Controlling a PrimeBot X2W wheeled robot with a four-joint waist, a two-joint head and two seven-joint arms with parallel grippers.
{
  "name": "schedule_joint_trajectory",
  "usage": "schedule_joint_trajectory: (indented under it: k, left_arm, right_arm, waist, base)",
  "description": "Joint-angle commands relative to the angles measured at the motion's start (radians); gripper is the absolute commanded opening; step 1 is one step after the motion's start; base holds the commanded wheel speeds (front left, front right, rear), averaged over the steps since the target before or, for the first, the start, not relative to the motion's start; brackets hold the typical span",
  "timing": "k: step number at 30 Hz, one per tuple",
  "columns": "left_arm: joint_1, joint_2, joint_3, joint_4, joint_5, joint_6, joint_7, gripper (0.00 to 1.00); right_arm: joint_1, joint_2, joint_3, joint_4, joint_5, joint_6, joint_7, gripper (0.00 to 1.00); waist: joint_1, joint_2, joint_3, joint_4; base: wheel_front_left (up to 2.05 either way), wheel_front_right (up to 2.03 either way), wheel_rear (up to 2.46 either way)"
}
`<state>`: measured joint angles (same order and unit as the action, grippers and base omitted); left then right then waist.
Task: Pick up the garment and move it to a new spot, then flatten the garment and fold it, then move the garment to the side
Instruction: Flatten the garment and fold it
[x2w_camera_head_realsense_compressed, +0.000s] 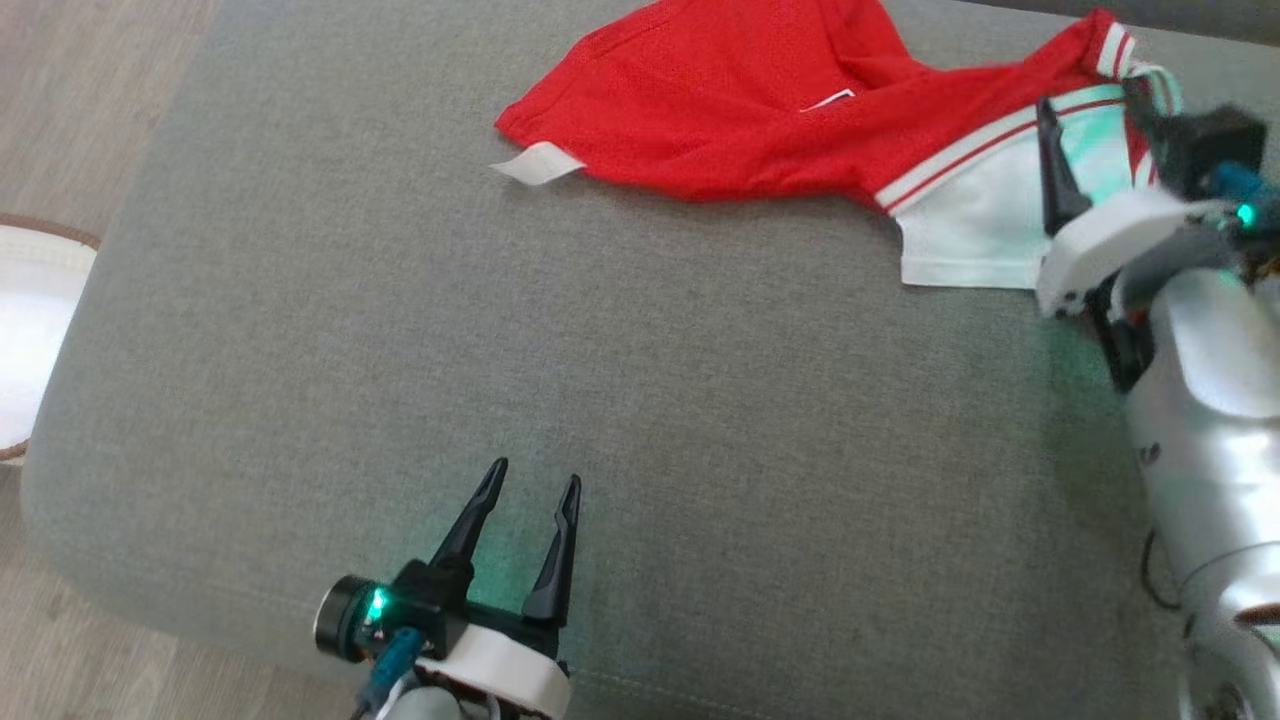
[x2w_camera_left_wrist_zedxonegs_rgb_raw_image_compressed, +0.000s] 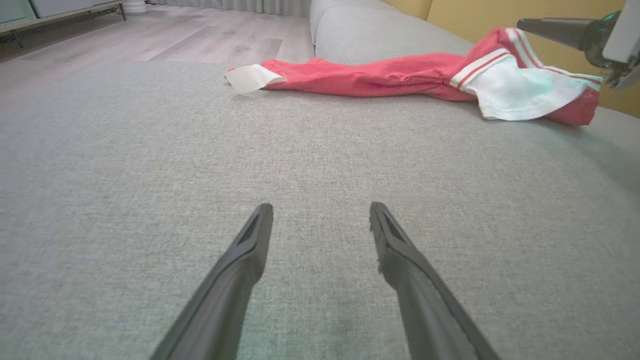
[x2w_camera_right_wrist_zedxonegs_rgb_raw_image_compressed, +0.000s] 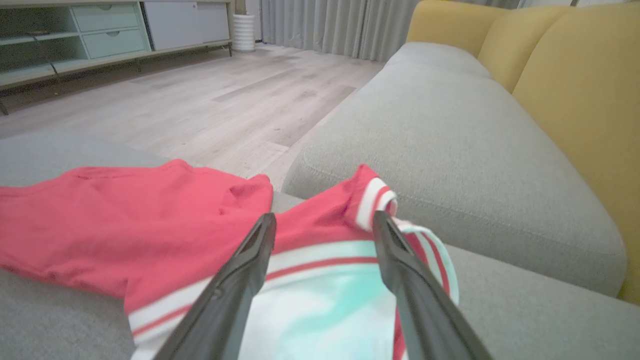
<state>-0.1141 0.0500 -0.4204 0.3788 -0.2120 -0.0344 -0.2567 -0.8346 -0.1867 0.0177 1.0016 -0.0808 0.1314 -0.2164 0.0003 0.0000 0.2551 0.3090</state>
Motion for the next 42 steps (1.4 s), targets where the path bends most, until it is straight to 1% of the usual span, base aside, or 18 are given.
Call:
schedule_joint_trajectory:
  k: [1, 3, 4, 6, 11, 17, 23, 28, 29, 30, 31, 32, 33, 34, 35, 36, 42]
  left_arm:
    - [0.000, 0.000, 0.030, -0.022, -0.010, 0.006, -0.005, 1.00]
    - [0.014, 0.000, 0.041, -0.020, -0.008, 0.008, -0.005, 1.00]
    - [0.014, 0.000, 0.041, -0.020, -0.008, 0.008, -0.005, 1.00]
    - [0.022, 0.000, 0.050, -0.021, -0.005, 0.006, -0.005, 1.00]
    - [0.004, 0.000, 0.053, -0.023, 0.010, -0.005, -0.005, 1.00]
    - [-0.029, 0.000, 0.039, -0.035, 0.012, -0.006, -0.005, 1.00]
    - [-0.013, 0.000, 0.046, -0.036, 0.019, -0.004, -0.005, 1.00]
    - [-0.001, 0.000, 0.051, -0.030, 0.022, -0.007, -0.005, 1.00]
    - [-0.001, 0.000, 0.051, -0.030, 0.021, -0.007, -0.005, 1.00]
    - [-0.003, 0.000, 0.050, -0.031, 0.021, -0.007, -0.005, 1.00]
    - [-0.005, 0.000, 0.049, -0.032, 0.021, -0.007, -0.005, 1.00]
    - [-0.009, 0.000, 0.048, -0.034, 0.021, -0.007, -0.005, 1.00]
    - [-0.012, 0.000, 0.047, -0.036, 0.021, -0.007, -0.005, 1.00]
    - [-0.015, 0.000, 0.045, -0.039, 0.022, -0.006, -0.005, 1.00]
    - [-0.017, 0.000, 0.044, -0.041, 0.022, -0.005, -0.005, 1.00]
    - [-0.018, 0.000, 0.044, -0.043, 0.022, -0.004, -0.005, 1.00]
    - [0.008, 0.000, 0.064, -0.037, 0.035, -0.001, -0.005, 1.00]
  right_arm:
    - [0.014, 0.031, -0.018, -0.019, -0.015, -0.001, -0.026, 1.00]
    - [0.054, 0.057, -0.059, -0.015, -0.028, -0.001, -0.039, 1.00]
    - [0.054, 0.057, -0.059, -0.015, -0.028, -0.001, -0.039, 1.00]
    - [0.098, 0.080, -0.078, -0.025, -0.034, -0.001, -0.044, 1.00]
    - [0.187, 0.115, -0.099, -0.074, -0.007, -0.001, -0.045, 1.00]
    - [0.213, 0.130, -0.107, -0.114, 0.053, -0.001, -0.045, 1.00]
    - [0.225, 0.135, -0.102, -0.165, 0.127, -0.001, -0.045, 1.00]
    - [0.218, 0.136, -0.114, -0.128, 0.167, -0.001, -0.045, 1.00]
    - [0.212, 0.136, -0.125, -0.114, 0.169, -0.001, -0.045, 0.93]
    - [0.206, 0.136, -0.140, -0.097, 0.173, -0.001, -0.045, 0.74]
    - [0.200, 0.136, -0.158, -0.080, 0.176, -0.001, -0.045, 0.47]
    - [0.192, 0.136, -0.169, -0.069, 0.170, -0.001, -0.045, 0.38]
    - [0.186, 0.136, -0.176, -0.064, 0.173, -0.001, -0.045, 0.37]
    - [0.182, 0.136, -0.176, -0.060, 0.178, -0.001, -0.045, 0.33]
    - [0.178, 0.136, -0.168, -0.063, 0.184, -0.001, -0.045, 0.15]
    - [0.176, 0.136, -0.158, -0.074, 0.196, -0.001, -0.045, 0.00]
    - [0.228, 0.136, -0.102, -0.161, 0.282, -0.001, -0.045, 0.00]
  waist:
    - [-0.0003, 0.0000, -0.010, -0.013]
    - [-0.0003, 0.0000, -0.019, -0.031]
    - [-0.0003, 0.0000, -0.019, -0.031]
    - [-0.0003, 0.0000, -0.021, -0.052]
    - [-0.0003, 0.0000, -0.005, -0.087]
    - [-0.0003, 0.0000, 0.013, -0.078]
    - [-0.0003, 0.0000, 0.011, -0.062]
    - [-0.0003, 0.0000, 0.010, -0.055]
    - [-0.0003, 0.0000, 0.010, -0.054]
    - [-0.0003, 0.0000, 0.011, -0.052]
    - [-0.0003, 0.0000, 0.011, -0.050]
    - [-0.0003, 0.0000, 0.012, -0.049]
    - [-0.0003, 0.0000, 0.012, -0.048]
    - [-0.0003, 0.0000, 0.011, -0.047]
    - [-0.0003, 0.0000, 0.010, -0.047]
    - [-0.0003, 0.0000, 0.008, -0.048]
    - [-0.0003, 0.0000, -0.046, -0.080]
  base:
    - [0.00, 0.00, 0.00]
    - [0.00, 0.00, 0.00]
    - [0.00, 0.00, 0.00]
    - [0.00, 0.00, 0.00]
    - [0.00, 0.00, 0.00]
    - [0.00, 0.00, 0.00]
    - [0.00, 0.00, 0.00]
    - [0.00, 0.00, 0.00]
    - [0.00, 0.00, 0.00]
    - [0.00, 0.00, 0.00]
    - [0.00, 0.00, 0.00]
    - [0.00, 0.00, 0.00]
    - [0.00, 0.00, 0.00]
    - [0.00, 0.00, 0.00]
    - [0.00, 0.00, 0.00]
    - [0.00, 0.00, 0.00]
    - [0.00, 0.00, 0.00]
